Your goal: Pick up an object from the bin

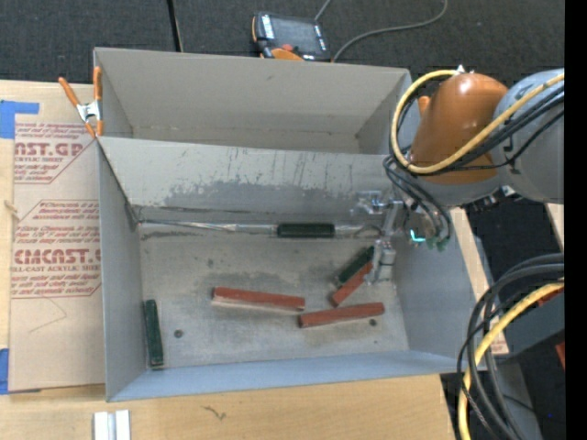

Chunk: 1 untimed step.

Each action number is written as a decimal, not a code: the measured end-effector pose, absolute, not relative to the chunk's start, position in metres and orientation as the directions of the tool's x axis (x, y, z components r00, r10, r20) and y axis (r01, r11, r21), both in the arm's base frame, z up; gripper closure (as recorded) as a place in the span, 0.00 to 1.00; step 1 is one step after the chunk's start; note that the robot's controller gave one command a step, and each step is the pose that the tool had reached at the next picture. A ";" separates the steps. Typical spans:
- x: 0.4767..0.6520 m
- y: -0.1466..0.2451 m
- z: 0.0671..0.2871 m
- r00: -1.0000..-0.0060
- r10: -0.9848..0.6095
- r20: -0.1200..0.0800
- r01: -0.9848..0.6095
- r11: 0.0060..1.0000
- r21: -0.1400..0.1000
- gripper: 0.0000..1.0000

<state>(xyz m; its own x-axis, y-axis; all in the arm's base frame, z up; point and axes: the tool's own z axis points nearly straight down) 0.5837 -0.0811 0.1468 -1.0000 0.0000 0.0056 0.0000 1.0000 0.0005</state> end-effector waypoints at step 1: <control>0.584 -0.090 0.104 -0.947 -0.322 0.001 -0.322 0.947 0.001 0.00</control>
Offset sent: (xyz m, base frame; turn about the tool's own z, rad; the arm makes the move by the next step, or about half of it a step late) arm 0.0004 -0.0100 -0.0407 -0.3265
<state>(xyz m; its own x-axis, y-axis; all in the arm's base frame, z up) 0.5836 -0.0903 0.1043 -0.9469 -0.3216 0.0012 -0.3216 0.9469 0.0012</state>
